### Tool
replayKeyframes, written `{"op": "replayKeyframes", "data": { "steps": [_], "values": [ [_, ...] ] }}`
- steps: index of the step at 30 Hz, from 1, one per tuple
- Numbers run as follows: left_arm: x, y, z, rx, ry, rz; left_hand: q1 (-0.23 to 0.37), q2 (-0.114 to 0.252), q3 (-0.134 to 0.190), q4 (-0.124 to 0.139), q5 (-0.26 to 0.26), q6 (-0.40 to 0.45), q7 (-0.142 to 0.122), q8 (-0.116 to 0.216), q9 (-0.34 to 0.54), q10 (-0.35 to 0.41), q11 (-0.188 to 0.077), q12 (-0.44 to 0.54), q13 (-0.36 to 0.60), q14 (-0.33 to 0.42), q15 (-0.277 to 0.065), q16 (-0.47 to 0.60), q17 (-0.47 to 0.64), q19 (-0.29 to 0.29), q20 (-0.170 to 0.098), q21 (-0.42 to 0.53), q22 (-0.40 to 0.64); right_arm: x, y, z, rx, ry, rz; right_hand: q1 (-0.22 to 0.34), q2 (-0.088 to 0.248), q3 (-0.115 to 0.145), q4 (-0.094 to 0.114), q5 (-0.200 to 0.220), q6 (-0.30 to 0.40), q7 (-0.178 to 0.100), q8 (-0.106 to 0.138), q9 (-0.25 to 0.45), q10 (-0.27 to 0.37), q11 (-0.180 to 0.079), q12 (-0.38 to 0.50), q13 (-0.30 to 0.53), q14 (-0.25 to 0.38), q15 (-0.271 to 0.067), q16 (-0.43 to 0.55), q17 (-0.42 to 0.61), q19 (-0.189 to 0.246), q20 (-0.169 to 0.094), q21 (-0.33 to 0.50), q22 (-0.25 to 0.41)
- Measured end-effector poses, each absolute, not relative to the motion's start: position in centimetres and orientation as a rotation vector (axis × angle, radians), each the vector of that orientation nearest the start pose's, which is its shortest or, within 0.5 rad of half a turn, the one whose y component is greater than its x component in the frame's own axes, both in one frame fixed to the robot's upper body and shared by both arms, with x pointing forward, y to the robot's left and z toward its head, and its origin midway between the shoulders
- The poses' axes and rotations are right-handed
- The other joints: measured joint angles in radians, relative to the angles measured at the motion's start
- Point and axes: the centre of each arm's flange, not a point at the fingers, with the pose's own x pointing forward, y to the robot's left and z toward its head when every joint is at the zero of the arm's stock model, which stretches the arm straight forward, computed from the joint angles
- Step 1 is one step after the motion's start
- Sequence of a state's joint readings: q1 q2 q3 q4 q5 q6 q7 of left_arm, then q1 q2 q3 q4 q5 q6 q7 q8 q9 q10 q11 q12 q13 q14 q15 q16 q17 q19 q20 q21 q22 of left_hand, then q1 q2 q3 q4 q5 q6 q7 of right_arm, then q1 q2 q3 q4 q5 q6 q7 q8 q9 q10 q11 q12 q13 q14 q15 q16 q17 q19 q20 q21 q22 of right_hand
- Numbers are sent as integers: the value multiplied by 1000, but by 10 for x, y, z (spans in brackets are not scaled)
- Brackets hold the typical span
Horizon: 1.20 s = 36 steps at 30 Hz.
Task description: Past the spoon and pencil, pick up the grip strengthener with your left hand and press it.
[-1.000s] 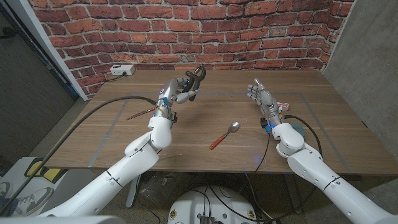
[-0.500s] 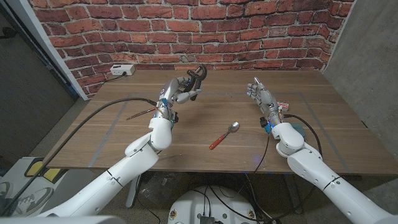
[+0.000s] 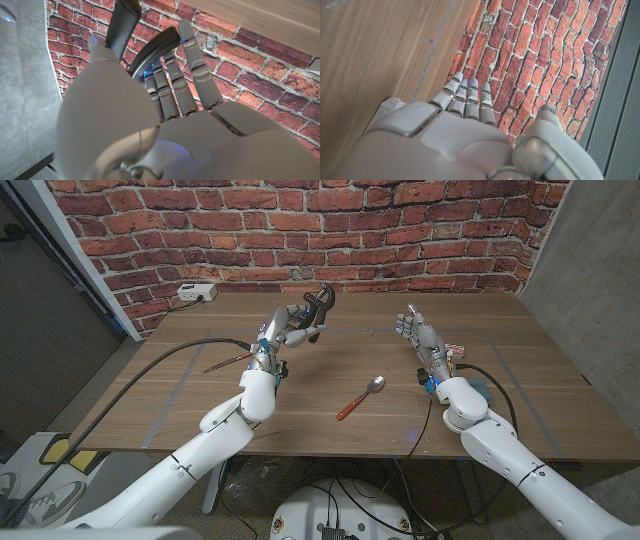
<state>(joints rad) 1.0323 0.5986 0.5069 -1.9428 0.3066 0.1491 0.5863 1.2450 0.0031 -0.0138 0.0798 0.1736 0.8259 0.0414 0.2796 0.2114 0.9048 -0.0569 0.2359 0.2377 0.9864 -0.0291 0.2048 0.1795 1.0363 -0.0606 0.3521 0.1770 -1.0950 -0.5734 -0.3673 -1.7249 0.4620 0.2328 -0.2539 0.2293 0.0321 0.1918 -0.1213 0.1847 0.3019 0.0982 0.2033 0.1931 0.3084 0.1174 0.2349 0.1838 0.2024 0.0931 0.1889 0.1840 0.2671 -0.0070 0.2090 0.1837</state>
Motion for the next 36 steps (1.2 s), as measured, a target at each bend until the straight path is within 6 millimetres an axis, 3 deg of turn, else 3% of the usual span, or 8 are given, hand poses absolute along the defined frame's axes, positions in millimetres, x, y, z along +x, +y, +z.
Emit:
{"op": "replayKeyframes", "data": {
  "steps": [36],
  "values": [
    [525, 183, -11, 632, -888, 296, 32, -32, 0, 0, -2, 84, -13, 21, -1, 85, 10, 18, 42, 61, -7, 8, 5, 61, 7, 31, 0, 577, -227, -31, -83, -713, 159, 0, 0, 0, 0, 0, 0, 0, 0, 0, 0, 0, 0, 0, 0, 0, 0, -3, 4, -4, 0, 0]
  ]
}}
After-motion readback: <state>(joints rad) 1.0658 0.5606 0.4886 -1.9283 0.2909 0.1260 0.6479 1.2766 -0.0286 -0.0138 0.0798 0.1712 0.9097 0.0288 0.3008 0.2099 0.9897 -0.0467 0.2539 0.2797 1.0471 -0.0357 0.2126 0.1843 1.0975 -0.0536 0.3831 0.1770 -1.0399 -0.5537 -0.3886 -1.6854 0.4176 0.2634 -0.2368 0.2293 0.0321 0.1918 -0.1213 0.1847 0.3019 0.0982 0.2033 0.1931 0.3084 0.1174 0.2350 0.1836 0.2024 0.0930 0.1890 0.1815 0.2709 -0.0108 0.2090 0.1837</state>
